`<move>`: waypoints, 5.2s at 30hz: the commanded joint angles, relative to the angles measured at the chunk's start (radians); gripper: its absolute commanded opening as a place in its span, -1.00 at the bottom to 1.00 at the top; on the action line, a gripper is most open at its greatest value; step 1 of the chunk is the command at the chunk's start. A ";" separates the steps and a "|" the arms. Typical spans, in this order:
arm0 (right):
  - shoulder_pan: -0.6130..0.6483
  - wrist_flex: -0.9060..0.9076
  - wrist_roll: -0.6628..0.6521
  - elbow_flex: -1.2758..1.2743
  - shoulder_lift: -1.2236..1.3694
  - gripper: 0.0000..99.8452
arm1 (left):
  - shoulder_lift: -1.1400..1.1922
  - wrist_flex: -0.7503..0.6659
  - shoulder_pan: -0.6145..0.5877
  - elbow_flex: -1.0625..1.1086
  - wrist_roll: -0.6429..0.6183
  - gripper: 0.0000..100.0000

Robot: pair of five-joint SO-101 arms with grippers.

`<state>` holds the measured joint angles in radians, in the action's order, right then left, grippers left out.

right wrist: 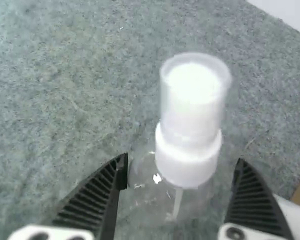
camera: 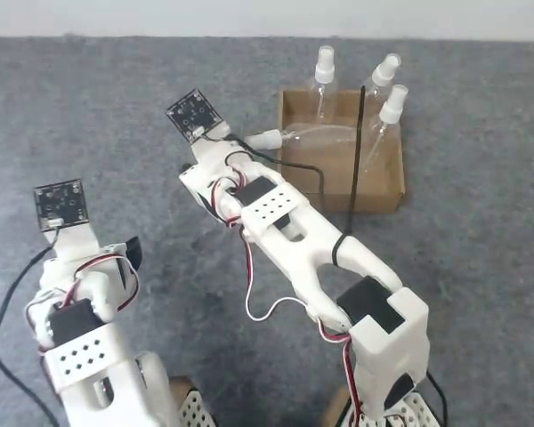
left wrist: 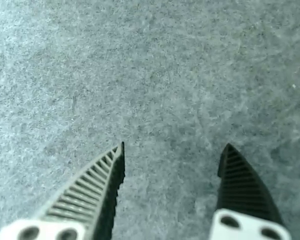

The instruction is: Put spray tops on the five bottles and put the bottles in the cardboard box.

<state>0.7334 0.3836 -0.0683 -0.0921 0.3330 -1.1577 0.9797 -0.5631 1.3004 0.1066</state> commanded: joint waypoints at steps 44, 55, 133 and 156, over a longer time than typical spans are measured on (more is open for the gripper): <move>-0.366 0.789 -0.790 0.232 -0.248 -0.23 | -0.023 -0.029 0.002 0.005 -0.006 -0.43; -0.338 0.394 -0.853 -0.216 -0.398 -0.23 | -0.021 -0.091 0.002 0.048 0.026 -0.43; -0.358 0.231 -0.833 0.135 0.079 -0.40 | -0.021 -0.084 0.023 0.061 0.028 -0.43; -0.357 0.232 -0.778 0.130 0.076 -0.56 | -0.021 -0.084 0.023 0.061 0.028 -0.43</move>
<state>0.3851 0.6030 -0.8646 -0.0230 0.4358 -1.1577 0.9122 -0.5447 1.3663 0.1266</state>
